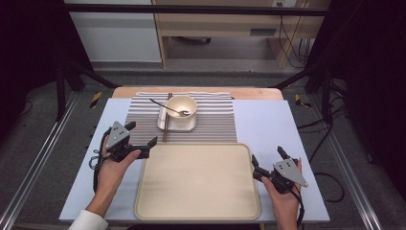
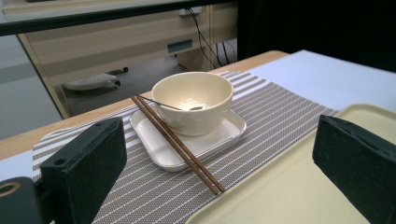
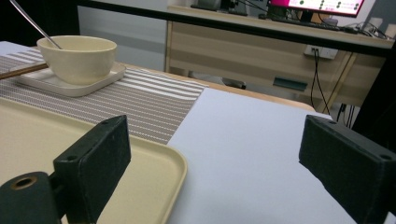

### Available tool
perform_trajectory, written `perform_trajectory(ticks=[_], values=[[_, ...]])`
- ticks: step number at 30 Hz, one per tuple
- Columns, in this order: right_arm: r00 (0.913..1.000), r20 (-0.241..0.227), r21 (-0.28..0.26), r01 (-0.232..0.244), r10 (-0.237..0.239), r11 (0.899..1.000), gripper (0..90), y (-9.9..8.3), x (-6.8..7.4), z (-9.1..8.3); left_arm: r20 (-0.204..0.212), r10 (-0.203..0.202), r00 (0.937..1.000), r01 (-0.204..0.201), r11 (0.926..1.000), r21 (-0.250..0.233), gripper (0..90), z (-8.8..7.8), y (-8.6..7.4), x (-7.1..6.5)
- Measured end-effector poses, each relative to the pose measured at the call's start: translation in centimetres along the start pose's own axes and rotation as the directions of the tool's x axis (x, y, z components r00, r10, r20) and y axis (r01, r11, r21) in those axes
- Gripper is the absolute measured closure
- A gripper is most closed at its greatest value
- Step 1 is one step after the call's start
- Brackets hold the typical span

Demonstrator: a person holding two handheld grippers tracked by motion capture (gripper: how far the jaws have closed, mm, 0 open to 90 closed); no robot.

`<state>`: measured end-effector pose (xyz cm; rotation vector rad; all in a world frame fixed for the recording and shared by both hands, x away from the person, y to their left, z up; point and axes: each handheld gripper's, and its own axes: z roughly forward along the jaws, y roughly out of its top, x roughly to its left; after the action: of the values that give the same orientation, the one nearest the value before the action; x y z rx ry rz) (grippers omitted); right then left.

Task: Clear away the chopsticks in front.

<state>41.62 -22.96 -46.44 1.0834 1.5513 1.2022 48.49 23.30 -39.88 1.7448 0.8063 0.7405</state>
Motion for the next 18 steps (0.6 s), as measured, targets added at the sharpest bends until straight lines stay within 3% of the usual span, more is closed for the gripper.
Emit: perform_trajectory(ticks=[1, 4, 7, 11, 12, 13, 18], values=[[0.9999, -0.004, 0.000, -0.017, 0.017, 1.000, 8.4, 0.1, 0.1, -0.1, -0.008, 0.020, 0.9998, -0.019, 0.9997, 0.012, 3.3, 0.1, 0.2, -0.3], [0.9998, 0.016, -0.003, -0.008, 0.008, 1.000, 8.4, 0.6, 0.6, -0.5, -0.001, -0.022, 0.9997, 0.022, 0.9989, 0.042, 3.8, 0.3, 0.5, -1.4], [0.9996, 0.027, -0.001, 0.010, -0.010, 1.000, 8.5, 0.7, 0.8, -0.9, -0.015, 0.016, 0.9998, -0.015, 0.9960, 0.088, 5.1, 0.3, 1.1, -2.1], [0.9997, 0.020, -0.001, 0.012, -0.012, 1.000, 9.3, 0.8, 0.8, -1.0, -0.007, 0.049, 0.9988, -0.048, 0.9949, 0.089, 7.0, 0.3, 1.9, -2.3], [0.9996, 0.022, -0.006, 0.017, -0.017, 1.000, 9.6, 0.8, 0.8, -1.0, -0.002, 0.096, 0.9954, -0.095, 0.9916, 0.087, 6.9, 0.5, 2.4, -2.4], [0.9994, 0.025, -0.004, 0.023, -0.023, 1.000, 9.7, 0.8, 0.8, -0.9, 0.009, 0.105, 0.9944, -0.106, 0.9904, 0.090, 6.8, 0.7, 2.6, -2.3], [0.9988, 0.034, 0.008, 0.035, -0.036, 0.999, 10.3, 0.7, 0.9, -0.6, 0.027, 0.094, 0.9952, -0.096, 0.9914, 0.089, 6.5, 1.9, 3.0, -1.7]])
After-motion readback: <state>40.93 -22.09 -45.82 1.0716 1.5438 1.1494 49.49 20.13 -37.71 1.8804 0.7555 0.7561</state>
